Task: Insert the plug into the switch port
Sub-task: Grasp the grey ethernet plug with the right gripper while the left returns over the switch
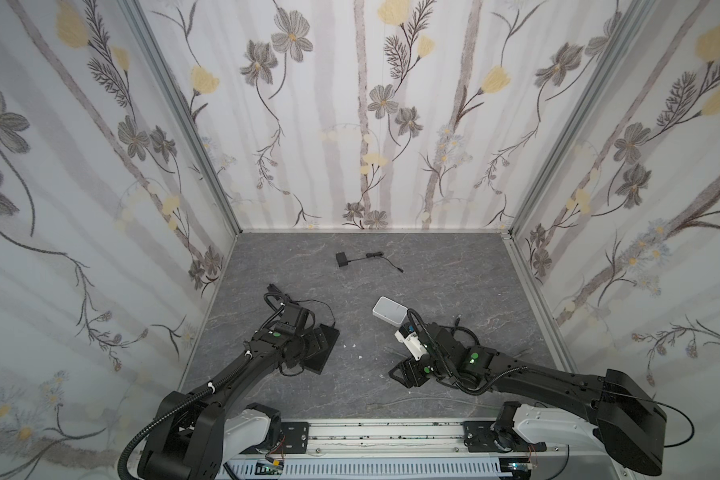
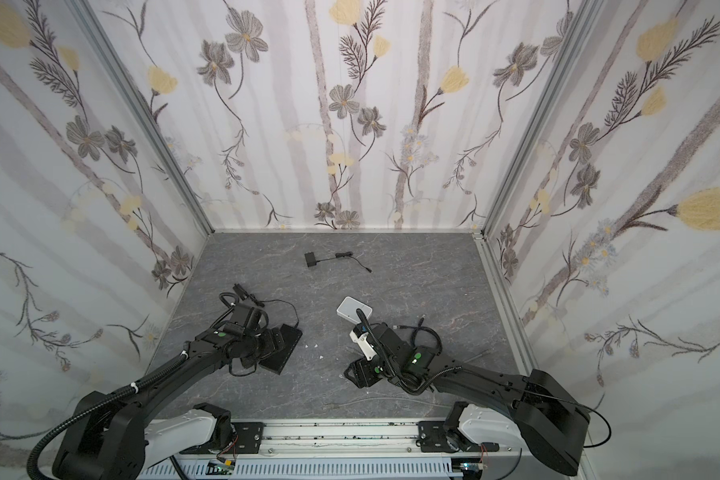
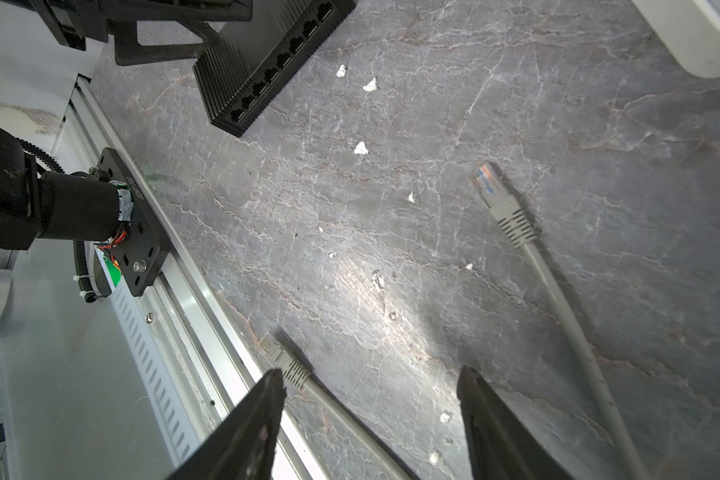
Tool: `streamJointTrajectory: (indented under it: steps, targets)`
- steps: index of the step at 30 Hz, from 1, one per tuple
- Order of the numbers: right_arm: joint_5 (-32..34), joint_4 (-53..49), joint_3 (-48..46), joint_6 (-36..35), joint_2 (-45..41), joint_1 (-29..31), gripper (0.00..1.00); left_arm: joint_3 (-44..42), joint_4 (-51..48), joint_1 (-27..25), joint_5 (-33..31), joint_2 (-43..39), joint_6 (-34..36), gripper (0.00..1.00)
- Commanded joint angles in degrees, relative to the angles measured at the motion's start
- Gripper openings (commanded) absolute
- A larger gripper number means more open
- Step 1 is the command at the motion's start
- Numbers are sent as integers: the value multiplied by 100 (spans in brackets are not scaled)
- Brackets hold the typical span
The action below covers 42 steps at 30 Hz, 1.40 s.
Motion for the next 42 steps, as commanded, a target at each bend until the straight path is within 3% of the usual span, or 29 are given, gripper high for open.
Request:
streamJointTrajectory:
  steps: [1,4,10,15,18,20,24,32,33,36,38,42]
  targets:
    - [-33,52,-76,-120,39,73,67,-108,344,-117,75,-15,-335,88]
    - [71,-263,36,-281,146,257,66,-96,364,-185,70,-42,-355,89]
    - [1177,-1865,1041,-1063,596,1277,65,218,-17,-185,-317,-125,34,92]
    - [562,-1736,1473,-1612,487,1603,60,672,-186,-185,41,-597,408,93]
    - [1068,-2186,2120,-2465,571,2072,64,1010,-212,-188,729,-1120,651,93]
    - [1524,-2579,2371,-3399,686,2222,64,1340,-461,-185,1021,-1398,861,93]
    - [1801,-2355,1778,-5388,602,2358,68,1980,-1266,-186,1314,-1743,1333,93]
    - [1289,-1095,1265,-5198,873,2297,63,2012,-1876,-185,1420,-2615,2015,93]
    - [1036,-1084,1265,-5199,986,2211,55,1940,-1865,-185,1340,-2701,1995,93]
    - [237,-1247,1481,-5297,1437,1939,45,1760,-1692,-185,1363,-2814,1961,92]
    - [42,-1452,1697,-5374,1847,1859,38,1779,-1704,-174,1384,-2742,1992,92]
    - [30,-1758,1985,-5559,2419,1838,34,1747,-1659,-176,1406,-2585,1989,91]
